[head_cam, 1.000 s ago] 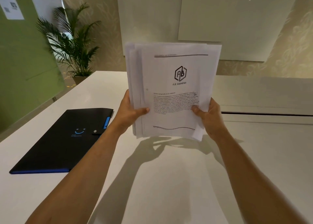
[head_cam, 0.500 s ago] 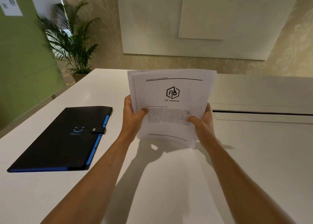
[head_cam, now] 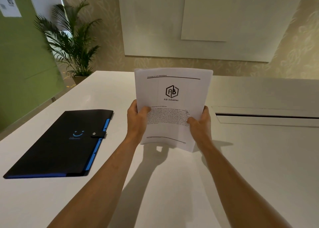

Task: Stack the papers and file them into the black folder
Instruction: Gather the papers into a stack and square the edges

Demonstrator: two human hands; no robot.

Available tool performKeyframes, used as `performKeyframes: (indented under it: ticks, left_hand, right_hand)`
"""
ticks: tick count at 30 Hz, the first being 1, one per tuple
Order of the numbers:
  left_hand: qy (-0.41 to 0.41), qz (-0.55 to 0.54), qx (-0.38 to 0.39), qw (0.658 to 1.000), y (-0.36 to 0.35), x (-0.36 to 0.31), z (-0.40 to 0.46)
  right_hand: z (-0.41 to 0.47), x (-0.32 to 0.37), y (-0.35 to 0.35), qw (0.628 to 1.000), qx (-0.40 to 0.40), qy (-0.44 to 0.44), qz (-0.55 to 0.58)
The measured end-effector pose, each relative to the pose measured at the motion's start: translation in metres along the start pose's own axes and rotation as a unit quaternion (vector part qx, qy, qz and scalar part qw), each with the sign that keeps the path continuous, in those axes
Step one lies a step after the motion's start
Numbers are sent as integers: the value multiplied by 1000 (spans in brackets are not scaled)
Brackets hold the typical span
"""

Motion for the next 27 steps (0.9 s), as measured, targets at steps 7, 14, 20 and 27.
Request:
performKeyframes:
  ticks: [7,14,20,27]
  left_hand:
    - [-6,-14,-6,1000,-4,-7,2]
    - [-44,41,-31,998,-4,-15,-2]
    - [-34,27,-56,997,-2,-7,-5]
    - [26,8,-66,997,-1,9,-3]
  right_hand:
    - [6,6,-1,1000,13,3,21]
    - [2,10,6,999,9,32,36]
    - [-4,-5,-1,999,21,2,28]
    - [-7,-11,-6,999,23,-19,41]
Point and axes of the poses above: each hand's wrist, its own z-axis towards the middle knuckle, its own y-axis out of the back of the hand, x = y × z, the point moved 6 cm from there along z, towards the middle knuckle, and after that the axes turned 1 degree about x, right-handed, at the moved point
